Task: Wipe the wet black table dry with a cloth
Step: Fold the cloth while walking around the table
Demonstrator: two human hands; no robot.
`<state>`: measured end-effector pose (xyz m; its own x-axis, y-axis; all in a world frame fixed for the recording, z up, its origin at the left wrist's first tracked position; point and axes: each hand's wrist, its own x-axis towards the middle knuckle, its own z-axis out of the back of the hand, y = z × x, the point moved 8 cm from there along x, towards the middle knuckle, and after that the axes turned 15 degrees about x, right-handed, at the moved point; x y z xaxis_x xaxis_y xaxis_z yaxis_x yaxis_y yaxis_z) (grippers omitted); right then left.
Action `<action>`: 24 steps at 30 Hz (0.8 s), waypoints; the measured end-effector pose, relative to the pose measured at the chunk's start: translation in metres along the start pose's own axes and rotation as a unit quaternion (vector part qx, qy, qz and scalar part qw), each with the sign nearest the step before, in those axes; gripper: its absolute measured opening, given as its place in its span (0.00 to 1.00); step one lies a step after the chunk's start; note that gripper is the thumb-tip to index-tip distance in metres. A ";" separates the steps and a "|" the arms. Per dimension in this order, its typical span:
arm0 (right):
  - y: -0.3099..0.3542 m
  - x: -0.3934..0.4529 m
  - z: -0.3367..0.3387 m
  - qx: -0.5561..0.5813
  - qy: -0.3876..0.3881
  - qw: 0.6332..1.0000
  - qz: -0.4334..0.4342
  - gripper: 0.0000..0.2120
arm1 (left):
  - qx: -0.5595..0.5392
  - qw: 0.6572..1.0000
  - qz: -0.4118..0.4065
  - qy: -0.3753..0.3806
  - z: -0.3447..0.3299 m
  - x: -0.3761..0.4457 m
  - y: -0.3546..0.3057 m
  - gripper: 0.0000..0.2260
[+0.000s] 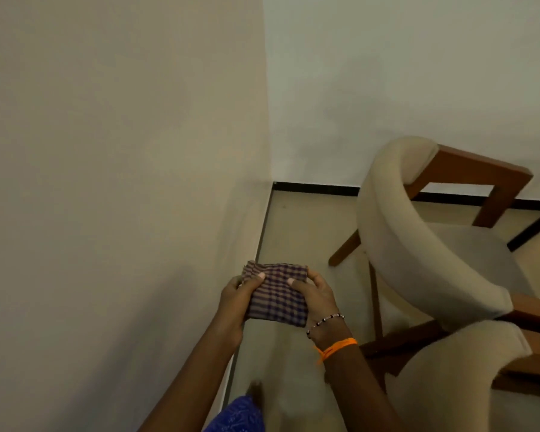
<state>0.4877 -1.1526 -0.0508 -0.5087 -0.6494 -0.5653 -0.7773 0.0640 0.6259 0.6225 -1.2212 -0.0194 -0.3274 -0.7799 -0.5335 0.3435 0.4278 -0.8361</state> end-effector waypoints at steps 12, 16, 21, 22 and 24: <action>0.072 0.218 -0.058 0.076 -0.087 0.969 -0.219 0.18 | 0.095 0.992 0.002 0.081 -0.088 0.254 -0.149 0.15; 0.118 0.279 -0.079 0.035 -0.057 0.971 -0.228 0.27 | 0.087 0.990 0.016 0.109 -0.123 0.315 -0.197 0.11; 0.214 0.387 -0.109 0.120 -0.040 0.989 -0.074 0.15 | 0.090 0.988 0.018 0.126 -0.171 0.415 -0.256 0.13; 0.235 0.411 -0.113 0.117 -0.039 0.991 -0.049 0.14 | 0.090 0.987 0.019 0.135 -0.185 0.436 -0.270 0.13; 0.275 0.453 -0.113 0.113 -0.058 0.992 -0.006 0.13 | 0.085 0.983 0.031 0.160 -0.219 0.475 -0.296 0.14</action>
<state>0.0851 -1.5148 -0.0738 -0.5282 -0.5599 -0.6384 -0.8398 0.2336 0.4900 0.1726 -1.6184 -0.0533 -0.5518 -0.5596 -0.6184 0.5051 0.3657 -0.7817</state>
